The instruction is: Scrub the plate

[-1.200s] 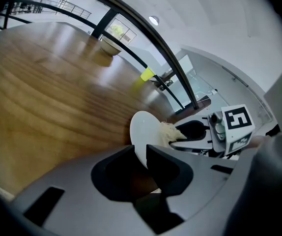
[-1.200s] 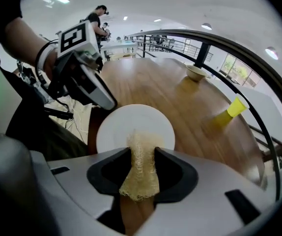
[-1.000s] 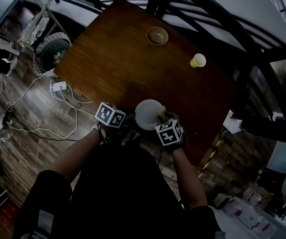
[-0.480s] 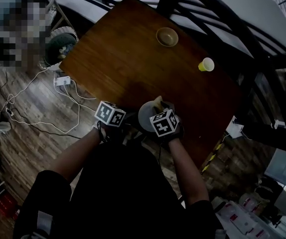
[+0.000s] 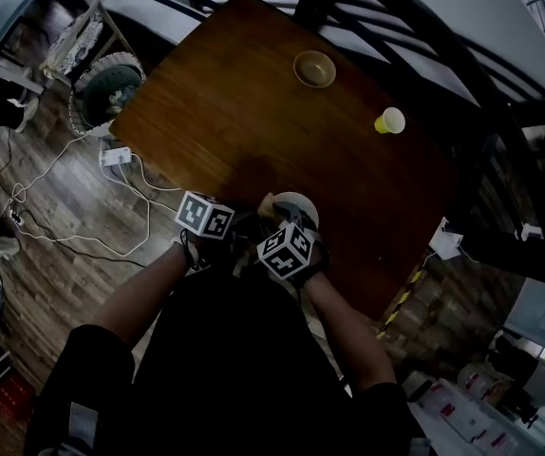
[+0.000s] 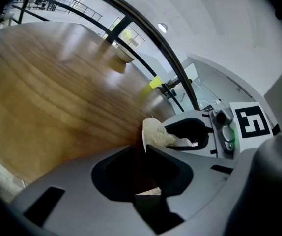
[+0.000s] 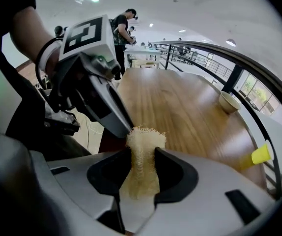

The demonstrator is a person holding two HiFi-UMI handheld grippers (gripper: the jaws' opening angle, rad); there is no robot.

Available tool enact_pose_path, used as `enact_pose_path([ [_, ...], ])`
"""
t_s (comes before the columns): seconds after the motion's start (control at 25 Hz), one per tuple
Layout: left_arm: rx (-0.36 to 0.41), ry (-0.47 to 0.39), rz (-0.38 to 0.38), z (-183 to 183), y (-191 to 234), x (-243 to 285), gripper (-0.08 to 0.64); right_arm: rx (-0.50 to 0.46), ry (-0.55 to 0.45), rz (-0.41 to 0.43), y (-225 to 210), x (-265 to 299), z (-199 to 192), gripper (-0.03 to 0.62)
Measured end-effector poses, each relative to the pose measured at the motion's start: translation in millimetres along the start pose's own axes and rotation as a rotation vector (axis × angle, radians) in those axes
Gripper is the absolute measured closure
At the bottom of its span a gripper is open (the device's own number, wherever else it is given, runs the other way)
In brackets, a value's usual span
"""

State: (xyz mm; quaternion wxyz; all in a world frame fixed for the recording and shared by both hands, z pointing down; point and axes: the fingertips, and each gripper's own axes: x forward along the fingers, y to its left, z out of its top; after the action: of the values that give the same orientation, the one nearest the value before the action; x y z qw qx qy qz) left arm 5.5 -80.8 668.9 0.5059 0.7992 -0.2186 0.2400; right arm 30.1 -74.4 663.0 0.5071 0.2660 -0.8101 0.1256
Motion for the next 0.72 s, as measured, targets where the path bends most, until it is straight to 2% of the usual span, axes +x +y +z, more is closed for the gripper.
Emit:
enact_pose_path([
  [0.28,-0.022,-0.021,-0.005,5.8,3.3,1.4,0.482,-0.001,-0.012,0.054,39.1,-13.4,-5.8,0.436],
  [0.44,-0.016,-0.012,-0.012,6.6,-0.2,7.6,0.482,0.02,-0.002,0.073,57.0,-23.1,-22.8,0.436],
  [0.72,-0.006,0.021,-0.01,1.1,-3.1,15.0,0.482,0.147,0.029,0.027,40.5,-34.9,-60.9,0.436],
])
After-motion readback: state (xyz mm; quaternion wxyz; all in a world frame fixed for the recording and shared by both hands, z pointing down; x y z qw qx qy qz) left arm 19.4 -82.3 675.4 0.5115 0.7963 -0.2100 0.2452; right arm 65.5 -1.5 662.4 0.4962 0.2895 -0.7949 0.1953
